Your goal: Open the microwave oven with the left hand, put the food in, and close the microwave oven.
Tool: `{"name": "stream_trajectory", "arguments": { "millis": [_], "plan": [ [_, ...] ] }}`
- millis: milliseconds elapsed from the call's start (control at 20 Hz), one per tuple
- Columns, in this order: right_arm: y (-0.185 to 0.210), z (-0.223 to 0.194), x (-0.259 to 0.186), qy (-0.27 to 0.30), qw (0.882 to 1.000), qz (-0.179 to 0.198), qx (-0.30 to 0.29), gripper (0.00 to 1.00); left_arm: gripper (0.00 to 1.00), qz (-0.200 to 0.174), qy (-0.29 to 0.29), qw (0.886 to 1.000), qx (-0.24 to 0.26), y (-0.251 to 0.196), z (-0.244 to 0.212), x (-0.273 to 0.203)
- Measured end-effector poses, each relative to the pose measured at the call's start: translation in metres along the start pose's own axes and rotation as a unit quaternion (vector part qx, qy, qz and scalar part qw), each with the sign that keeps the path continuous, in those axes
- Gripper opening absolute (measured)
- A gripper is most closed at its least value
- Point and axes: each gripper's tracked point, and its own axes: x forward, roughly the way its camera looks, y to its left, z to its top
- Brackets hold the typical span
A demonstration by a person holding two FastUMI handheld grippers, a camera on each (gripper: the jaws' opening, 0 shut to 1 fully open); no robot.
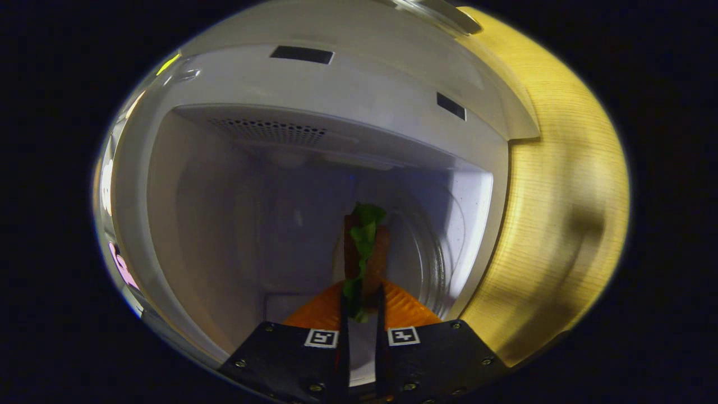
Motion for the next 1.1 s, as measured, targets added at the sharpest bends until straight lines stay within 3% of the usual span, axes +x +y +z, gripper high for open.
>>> {"name": "stream_trajectory", "arguments": {
  "millis": [50, 100, 150, 200, 250, 350, 500, 700, 900, 1100],
  "plan": [
    [-0.008, -0.002, -0.002, 0.005, 1.000, -0.018, -0.005, 0.30, 0.94, -0.002, -0.002, 1.000, -0.003, 0.000, 0.000, 0.001],
    [-0.013, -0.002, -0.006, 0.013, 0.999, -0.026, -0.013, 0.35, 0.94, -0.007, -0.003, 1.000, -0.007, -0.002, 0.000, 0.000],
    [-0.012, -0.007, -0.009, 0.025, 0.999, -0.024, -0.014, 0.55, 0.95, -0.013, -0.006, 1.000, -0.011, -0.004, 0.001, 0.000],
    [-0.008, -0.009, -0.015, 0.037, 0.999, -0.018, -0.015, 0.60, 0.95, -0.018, -0.008, 1.000, -0.012, -0.006, 0.002, -0.002],
    [-0.007, -0.010, -0.019, 0.044, 0.998, -0.018, -0.028, 0.78, 0.94, -0.024, -0.010, 1.000, -0.012, -0.006, 0.000, -0.003],
    [-0.002, -0.010, -0.033, 0.049, 0.997, -0.013, -0.066, 0.96, 0.94, -0.035, -0.012, 0.999, -0.014, -0.010, 0.000, -0.006],
    [0.002, -0.018, -0.064, 0.062, 0.988, -0.017, -0.138, 0.96, 0.94, -0.055, -0.017, 0.998, -0.022, -0.016, -0.002, -0.014],
    [0.011, -0.013, -0.120, 0.074, 0.961, -0.003, -0.266, 0.96, 0.94, -0.078, -0.021, 0.996, -0.025, -0.023, -0.007, -0.027],
    [0.018, 0.013, -0.184, 0.038, 0.911, -0.005, -0.411, 0.96, 0.95, -0.100, -0.015, 0.994, -0.028, -0.036, -0.017, -0.039],
    [0.066, 0.037, -0.258, -0.031, 0.858, 0.033, -0.512, 0.96, 0.95, -0.114, -0.010, 0.993, -0.032, -0.046, -0.029, -0.047]
  ]
}}
